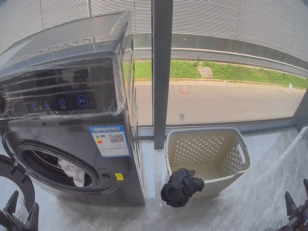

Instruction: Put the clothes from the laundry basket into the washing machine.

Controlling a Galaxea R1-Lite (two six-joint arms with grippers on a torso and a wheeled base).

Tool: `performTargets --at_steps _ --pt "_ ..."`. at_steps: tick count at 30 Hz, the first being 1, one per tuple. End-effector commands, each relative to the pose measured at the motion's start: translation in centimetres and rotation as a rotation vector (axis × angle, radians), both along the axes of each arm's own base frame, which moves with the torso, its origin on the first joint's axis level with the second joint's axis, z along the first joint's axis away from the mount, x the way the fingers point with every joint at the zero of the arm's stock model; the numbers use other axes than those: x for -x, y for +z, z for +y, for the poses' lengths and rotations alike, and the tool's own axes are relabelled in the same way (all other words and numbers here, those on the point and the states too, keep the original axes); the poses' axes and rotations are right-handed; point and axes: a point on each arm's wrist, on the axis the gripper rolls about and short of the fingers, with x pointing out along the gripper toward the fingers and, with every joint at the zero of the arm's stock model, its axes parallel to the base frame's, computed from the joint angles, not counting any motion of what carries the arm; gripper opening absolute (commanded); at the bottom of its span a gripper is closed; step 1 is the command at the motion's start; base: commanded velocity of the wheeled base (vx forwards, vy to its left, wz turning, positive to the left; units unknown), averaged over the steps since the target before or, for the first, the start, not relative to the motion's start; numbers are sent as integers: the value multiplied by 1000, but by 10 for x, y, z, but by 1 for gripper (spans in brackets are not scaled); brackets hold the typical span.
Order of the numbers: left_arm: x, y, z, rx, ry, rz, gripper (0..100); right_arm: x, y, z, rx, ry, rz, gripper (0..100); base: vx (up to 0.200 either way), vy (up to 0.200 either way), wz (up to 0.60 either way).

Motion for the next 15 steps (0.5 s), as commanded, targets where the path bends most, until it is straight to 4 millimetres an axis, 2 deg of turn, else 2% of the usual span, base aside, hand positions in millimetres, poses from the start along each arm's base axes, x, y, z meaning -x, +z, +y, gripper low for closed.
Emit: performTargets --at_steps 1,14,15 --pt "0 -5 0 18 -2 0 100 1 -3 0 0 1 -8 100 0 0 0" --pt "0 -4 0 112 1 2 100 0 -1 1 32 25 -32 100 0 0 0" --pt "0 -4 0 112 3 2 100 3 14 0 0 24 -100 100 0 0 0"
